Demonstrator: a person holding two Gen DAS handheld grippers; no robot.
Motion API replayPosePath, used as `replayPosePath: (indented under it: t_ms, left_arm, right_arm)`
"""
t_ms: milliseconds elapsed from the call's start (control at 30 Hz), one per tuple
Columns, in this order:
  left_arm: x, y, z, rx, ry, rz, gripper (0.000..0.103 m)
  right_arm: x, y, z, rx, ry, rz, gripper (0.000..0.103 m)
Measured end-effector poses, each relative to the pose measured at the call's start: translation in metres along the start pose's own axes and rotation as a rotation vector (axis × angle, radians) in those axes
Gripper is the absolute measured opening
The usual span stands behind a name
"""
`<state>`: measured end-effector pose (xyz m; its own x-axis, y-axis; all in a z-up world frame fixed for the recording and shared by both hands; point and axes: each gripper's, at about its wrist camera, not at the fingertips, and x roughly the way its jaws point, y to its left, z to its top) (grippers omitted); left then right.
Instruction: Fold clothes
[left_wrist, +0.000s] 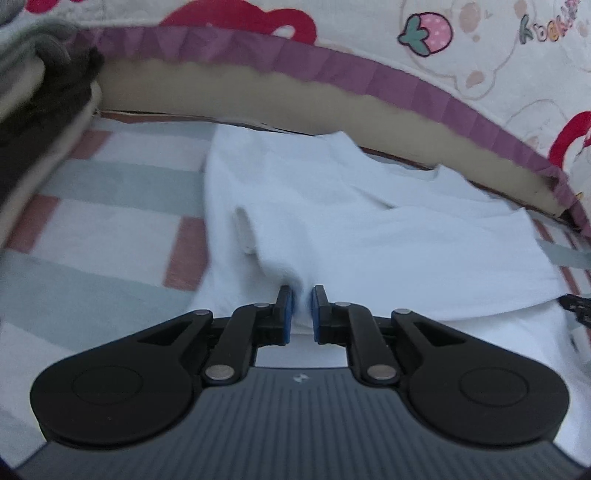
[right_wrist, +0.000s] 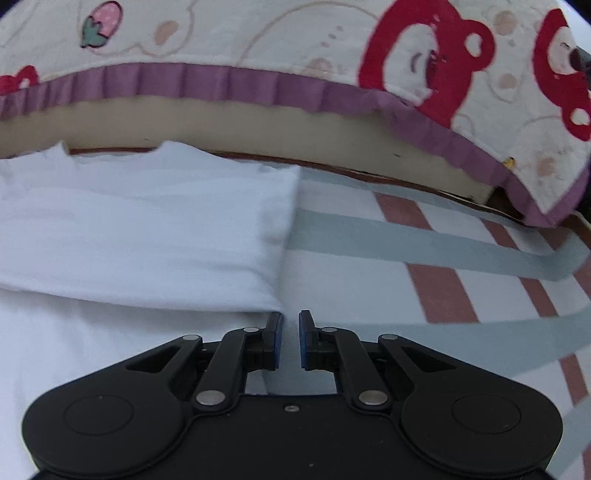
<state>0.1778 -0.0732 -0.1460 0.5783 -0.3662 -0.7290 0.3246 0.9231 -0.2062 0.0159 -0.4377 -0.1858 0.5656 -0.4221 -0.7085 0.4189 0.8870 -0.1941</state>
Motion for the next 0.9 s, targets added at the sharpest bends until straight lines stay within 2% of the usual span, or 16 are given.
replayPosePath:
  t_ms: [33,100,167,300,367,467,533,667,733,767,833,900]
  left_arm:
    - [-0.001,0.001,0.001,0.011,0.001,0.031,0.010]
    - [-0.002,0.005,0.003,0.019,-0.002,0.071,0.010]
    - [-0.004,0.010,0.006,0.006,-0.027,0.044,0.010]
    - [-0.004,0.012,0.008,-0.005,-0.058,-0.014,0.012]
    - [0.001,0.012,0.004,-0.003,-0.041,-0.023,0.018]
    - [0.007,0.013,-0.001,-0.002,-0.017,-0.010,0.018]
    - [0.010,0.016,-0.003,-0.012,-0.012,-0.014,0.018]
    - [0.011,0.023,-0.011,-0.010,-0.008,-0.028,0.021]
    - [0.010,0.025,-0.016,-0.006,-0.009,-0.034,0.020]
    - [0.009,0.026,-0.017,-0.006,-0.012,-0.037,0.020]
    - [0.007,0.028,-0.020,-0.007,-0.019,-0.044,0.020]
    - [0.005,0.027,-0.023,0.008,-0.021,-0.039,0.020]
  right_arm:
    - [0.000,-0.004,-0.001,0.010,0.009,-0.024,0.010]
    - [-0.006,-0.015,-0.001,0.079,-0.009,-0.008,0.011]
    - [-0.013,-0.023,0.001,0.139,-0.033,0.022,0.015]
    - [-0.019,-0.020,0.012,0.170,-0.072,0.095,0.024]
    - [-0.015,-0.013,0.021,0.188,-0.079,0.141,0.030]
    - [-0.009,0.000,0.033,0.226,-0.067,0.229,0.035]
    - [-0.003,0.018,0.042,0.208,-0.052,0.288,0.045]
    - [0.012,0.070,0.055,0.173,-0.030,0.389,0.054]
    - [0.029,0.105,0.060,0.172,0.048,0.446,0.068]
    - [0.031,0.122,0.062,0.148,0.043,0.426,0.074]
    - [0.039,0.153,0.073,0.021,0.020,0.371,0.079]
    - [0.053,0.161,0.086,-0.015,0.000,0.340,0.081]
